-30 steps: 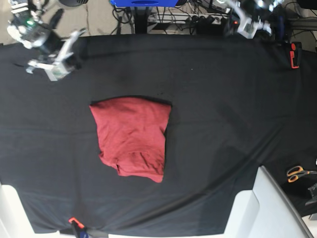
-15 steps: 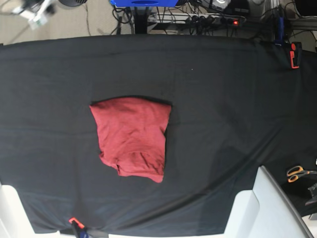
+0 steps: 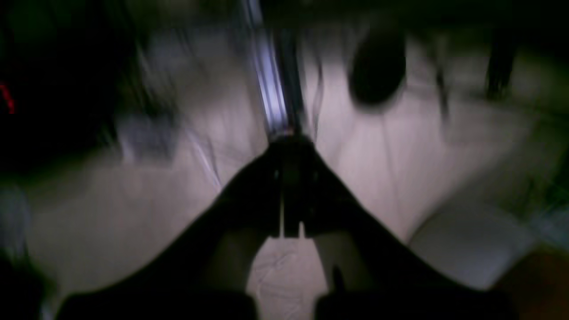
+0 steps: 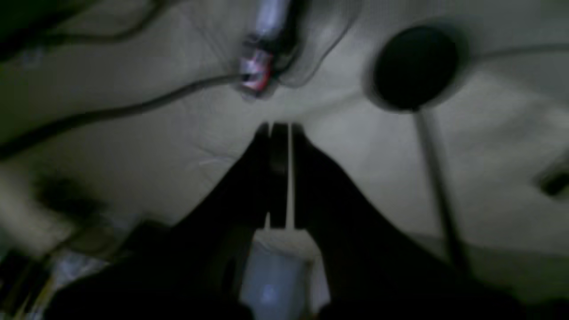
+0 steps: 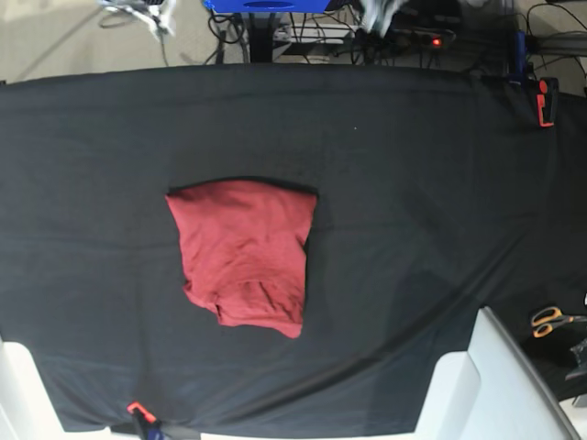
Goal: Fold the T-shirt properly
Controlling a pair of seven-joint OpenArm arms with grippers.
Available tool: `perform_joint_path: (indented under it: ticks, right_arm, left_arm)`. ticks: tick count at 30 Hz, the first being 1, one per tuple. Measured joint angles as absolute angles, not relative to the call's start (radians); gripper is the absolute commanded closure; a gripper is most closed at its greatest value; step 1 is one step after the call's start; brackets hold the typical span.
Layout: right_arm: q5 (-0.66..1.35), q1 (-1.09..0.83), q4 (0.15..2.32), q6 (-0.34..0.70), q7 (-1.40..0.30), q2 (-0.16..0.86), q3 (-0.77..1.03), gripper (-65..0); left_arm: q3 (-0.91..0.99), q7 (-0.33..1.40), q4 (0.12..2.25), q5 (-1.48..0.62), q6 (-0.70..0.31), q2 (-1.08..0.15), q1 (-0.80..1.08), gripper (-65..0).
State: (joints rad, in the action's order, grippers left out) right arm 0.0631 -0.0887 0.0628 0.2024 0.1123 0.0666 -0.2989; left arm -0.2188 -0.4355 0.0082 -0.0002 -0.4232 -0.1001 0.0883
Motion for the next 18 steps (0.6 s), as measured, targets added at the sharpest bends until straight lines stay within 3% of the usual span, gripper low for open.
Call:
perform_joint_path:
  ticks: [4,9,14,18]
  right_arm:
    - [0.063,-0.102,0.091,0.001,0.120,0.083,-0.301,-2.0]
    - [0.063,-0.158,0.087,0.012,0.110,0.118,-0.300,-2.0]
    - [0.063,-0.161,0.085,0.010,0.168,0.132,-0.300,-2.1]
    - [0.063,-0.133,0.086,0.015,0.181,0.137,-0.300,-2.1]
  left_arm:
    - [-0.231,-0.255,0.065,0.010,-0.418,-0.119,0.084,0.0]
    - [-0.233,-0.240,0.084,0.022,-0.422,-0.142,0.167,0.0]
    - [-0.225,-0.382,0.092,-0.004,-0.418,-0.160,0.206,0.0]
    - [-0.232,-0.361,0.087,0.013,-0.412,-0.096,0.236,0.0]
